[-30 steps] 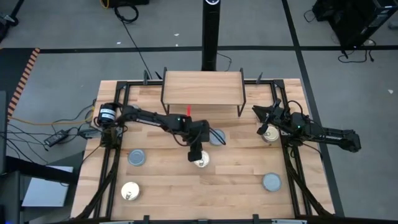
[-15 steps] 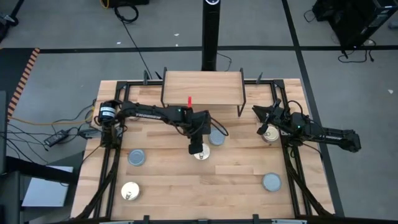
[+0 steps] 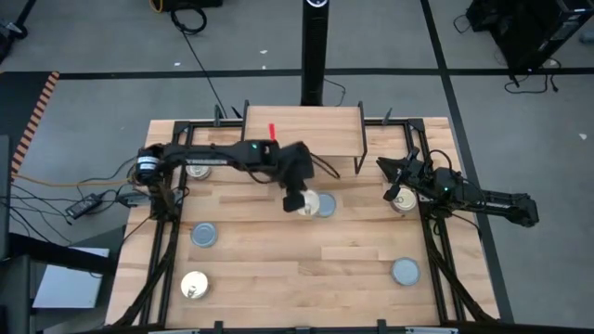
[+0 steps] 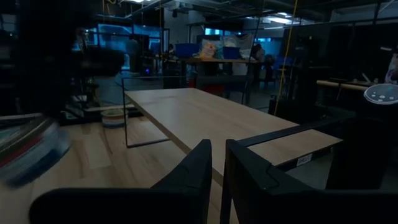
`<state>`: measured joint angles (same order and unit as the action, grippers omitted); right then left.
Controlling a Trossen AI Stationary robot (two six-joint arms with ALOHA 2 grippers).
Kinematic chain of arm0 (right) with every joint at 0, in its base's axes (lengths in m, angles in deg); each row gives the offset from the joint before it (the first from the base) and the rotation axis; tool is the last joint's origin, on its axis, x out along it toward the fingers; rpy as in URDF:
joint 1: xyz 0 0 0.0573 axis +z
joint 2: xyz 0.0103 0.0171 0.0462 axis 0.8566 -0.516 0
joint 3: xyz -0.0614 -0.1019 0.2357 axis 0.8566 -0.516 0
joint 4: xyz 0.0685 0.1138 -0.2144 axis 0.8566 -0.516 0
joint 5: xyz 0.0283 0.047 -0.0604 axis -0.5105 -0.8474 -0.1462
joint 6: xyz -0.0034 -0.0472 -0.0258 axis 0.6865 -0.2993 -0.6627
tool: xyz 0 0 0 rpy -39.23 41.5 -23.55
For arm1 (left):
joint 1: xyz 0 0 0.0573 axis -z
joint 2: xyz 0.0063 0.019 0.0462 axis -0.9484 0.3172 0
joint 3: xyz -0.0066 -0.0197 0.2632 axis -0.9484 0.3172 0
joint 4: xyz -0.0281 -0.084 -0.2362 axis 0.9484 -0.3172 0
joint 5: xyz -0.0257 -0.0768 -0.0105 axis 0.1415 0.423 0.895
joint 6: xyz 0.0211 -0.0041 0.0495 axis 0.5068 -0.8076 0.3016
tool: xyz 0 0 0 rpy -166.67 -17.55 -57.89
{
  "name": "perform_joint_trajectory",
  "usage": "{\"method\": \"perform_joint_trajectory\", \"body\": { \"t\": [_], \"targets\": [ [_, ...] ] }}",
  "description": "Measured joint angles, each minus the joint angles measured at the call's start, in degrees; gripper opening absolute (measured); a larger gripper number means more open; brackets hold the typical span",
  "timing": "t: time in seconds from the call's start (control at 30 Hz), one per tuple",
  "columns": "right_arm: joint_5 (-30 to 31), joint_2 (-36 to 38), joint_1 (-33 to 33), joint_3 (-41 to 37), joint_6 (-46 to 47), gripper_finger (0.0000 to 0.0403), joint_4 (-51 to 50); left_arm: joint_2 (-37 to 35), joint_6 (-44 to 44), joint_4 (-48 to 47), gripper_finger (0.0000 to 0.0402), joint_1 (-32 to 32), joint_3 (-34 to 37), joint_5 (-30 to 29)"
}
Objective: Stack canned seafood by type on shelf
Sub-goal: Put the center blue tuna can on the shelf
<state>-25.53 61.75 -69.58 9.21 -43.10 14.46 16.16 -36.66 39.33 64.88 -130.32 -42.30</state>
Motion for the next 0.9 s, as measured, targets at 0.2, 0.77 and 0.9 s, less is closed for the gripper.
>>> {"method": "perform_joint_trajectory", "body": {
  "t": [0.2,0.77,0.9],
  "targets": [
    [-0.02,0.0,-0.01,0.0,0.01,0.0062,-0.02,-6.67,-0.03,2.22,0.0,-2.53,0.0,-4.0],
    [-0.02,0.0,0.01,0.0,-0.01,0.0062,0.2,-14.85,0.69,-0.26,0.0,-22.86,1.82,-10.45],
    [-0.02,-0.01,0.01,0.0,-0.01,0.0062,0.2,-14.66,0.53,1.59,0.0,-28.84,4.06,-7.02]
  ]
}}
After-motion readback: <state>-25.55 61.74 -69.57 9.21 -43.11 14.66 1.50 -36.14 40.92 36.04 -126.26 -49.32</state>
